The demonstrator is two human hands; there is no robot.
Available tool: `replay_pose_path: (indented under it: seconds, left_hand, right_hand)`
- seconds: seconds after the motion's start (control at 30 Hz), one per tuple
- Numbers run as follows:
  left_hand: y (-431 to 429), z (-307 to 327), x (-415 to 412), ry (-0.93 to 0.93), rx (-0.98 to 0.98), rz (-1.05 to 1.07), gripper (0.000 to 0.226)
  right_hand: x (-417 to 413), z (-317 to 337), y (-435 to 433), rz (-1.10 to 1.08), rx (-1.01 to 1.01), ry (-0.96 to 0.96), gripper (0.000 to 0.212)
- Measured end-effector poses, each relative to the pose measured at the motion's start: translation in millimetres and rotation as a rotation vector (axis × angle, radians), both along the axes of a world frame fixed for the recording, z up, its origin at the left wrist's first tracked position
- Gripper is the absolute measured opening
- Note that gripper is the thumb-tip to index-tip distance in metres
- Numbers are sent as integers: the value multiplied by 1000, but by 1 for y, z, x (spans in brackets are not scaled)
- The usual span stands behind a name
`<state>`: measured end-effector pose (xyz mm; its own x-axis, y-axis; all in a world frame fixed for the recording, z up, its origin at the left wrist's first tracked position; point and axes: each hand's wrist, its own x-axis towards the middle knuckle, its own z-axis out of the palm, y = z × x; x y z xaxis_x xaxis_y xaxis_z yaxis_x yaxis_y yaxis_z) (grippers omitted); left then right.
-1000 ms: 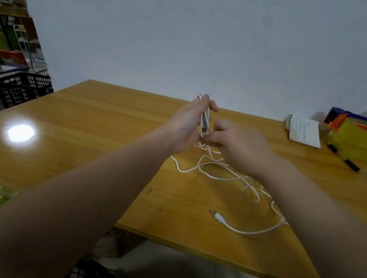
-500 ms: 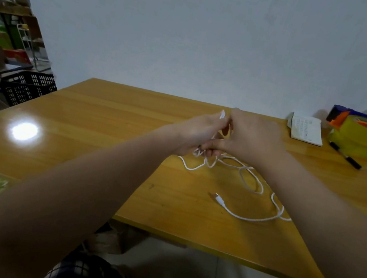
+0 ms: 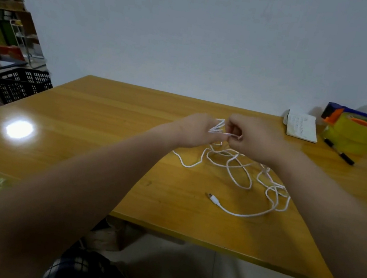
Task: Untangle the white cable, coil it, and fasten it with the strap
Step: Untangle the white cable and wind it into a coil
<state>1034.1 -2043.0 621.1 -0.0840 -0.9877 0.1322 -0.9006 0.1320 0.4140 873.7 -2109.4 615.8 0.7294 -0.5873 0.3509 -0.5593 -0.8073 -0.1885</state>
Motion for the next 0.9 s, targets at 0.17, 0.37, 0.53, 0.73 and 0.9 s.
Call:
replay_pose_path:
  seconds: [0.17,0.37,0.53,0.73,0.9]
  left_hand:
    - [-3,-14,10,136,-185,197,27]
    - [-13,-25,15,313,-158,350,31]
    - [-11,-35,5,541,-81,341,31]
    - [-9,-32,9,584,-87,337,32]
    - [-17,-31,9,683,72,378,38]
  right_hand:
    - [-7,-3,-8,-33,103,28,19]
    - [-7,-5,-1,-117,176,-275,23]
    - [4,-16,7,-251,22,-523,24]
    - [9,-25,9,-158,41,-825,18]
    - [18,-27,22,-34,-120,-952,13]
